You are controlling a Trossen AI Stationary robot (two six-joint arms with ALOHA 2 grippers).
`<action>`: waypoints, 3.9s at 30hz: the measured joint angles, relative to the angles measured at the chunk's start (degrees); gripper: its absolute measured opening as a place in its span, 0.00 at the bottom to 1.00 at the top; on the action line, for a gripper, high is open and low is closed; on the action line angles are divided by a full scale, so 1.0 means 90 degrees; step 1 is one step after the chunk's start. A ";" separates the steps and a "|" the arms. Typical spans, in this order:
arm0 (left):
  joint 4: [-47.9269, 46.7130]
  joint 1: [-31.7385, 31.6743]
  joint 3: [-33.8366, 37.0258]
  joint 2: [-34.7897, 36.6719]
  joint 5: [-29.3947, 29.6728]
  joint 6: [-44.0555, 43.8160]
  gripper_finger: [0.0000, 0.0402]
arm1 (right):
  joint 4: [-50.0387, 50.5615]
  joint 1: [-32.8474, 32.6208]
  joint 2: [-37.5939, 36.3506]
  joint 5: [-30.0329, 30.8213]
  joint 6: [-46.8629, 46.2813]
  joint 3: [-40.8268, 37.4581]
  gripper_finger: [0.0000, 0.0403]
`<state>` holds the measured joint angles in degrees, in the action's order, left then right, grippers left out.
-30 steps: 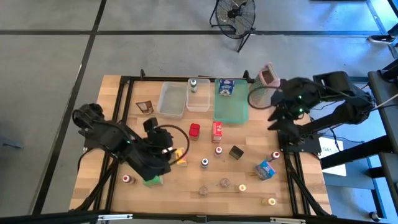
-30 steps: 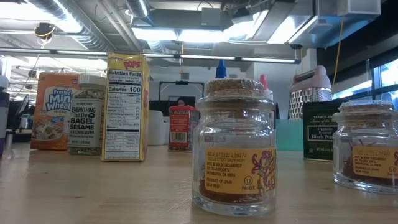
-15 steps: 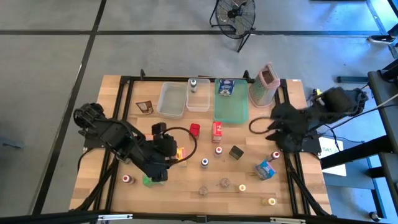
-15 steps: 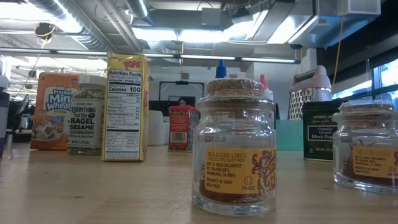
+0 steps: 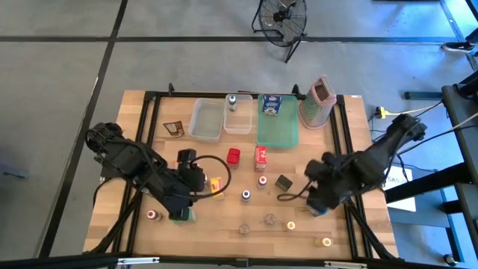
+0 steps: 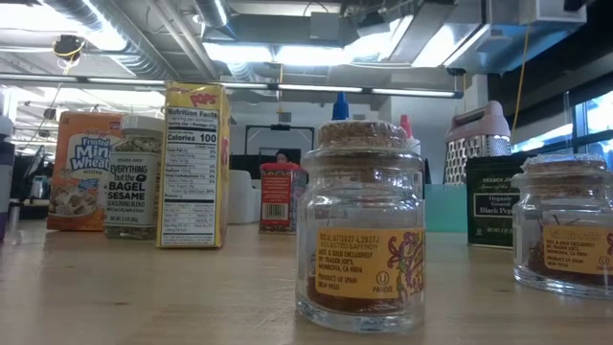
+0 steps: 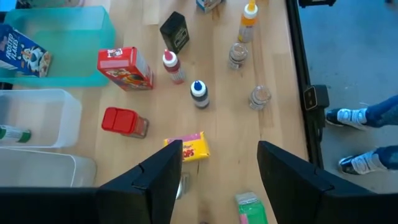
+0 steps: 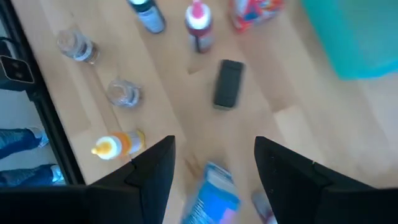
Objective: Pick & Place Kitchen Items
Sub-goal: Put the black seasoning can into the gray bin
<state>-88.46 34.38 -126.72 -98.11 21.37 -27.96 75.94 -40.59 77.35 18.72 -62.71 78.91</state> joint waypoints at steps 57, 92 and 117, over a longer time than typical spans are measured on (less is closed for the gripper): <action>0.0165 -0.0045 0.0000 0.0003 0.0019 -0.0166 0.51 | -0.4488 0.0535 0.0002 0.0861 0.1235 -0.3924 0.55; 0.0162 -0.0088 0.0000 -0.0002 0.0007 0.0018 0.51 | -0.5197 0.1143 0.0951 0.0475 0.1735 -0.3926 0.55; 0.0157 -0.0081 0.0000 -0.0002 0.0198 0.0063 0.51 | -0.4287 0.1184 0.0666 0.0245 0.1347 -0.3457 0.31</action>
<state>-87.05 33.65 -126.72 -98.13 23.15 -27.39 37.36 -29.93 83.34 20.92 -50.59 47.80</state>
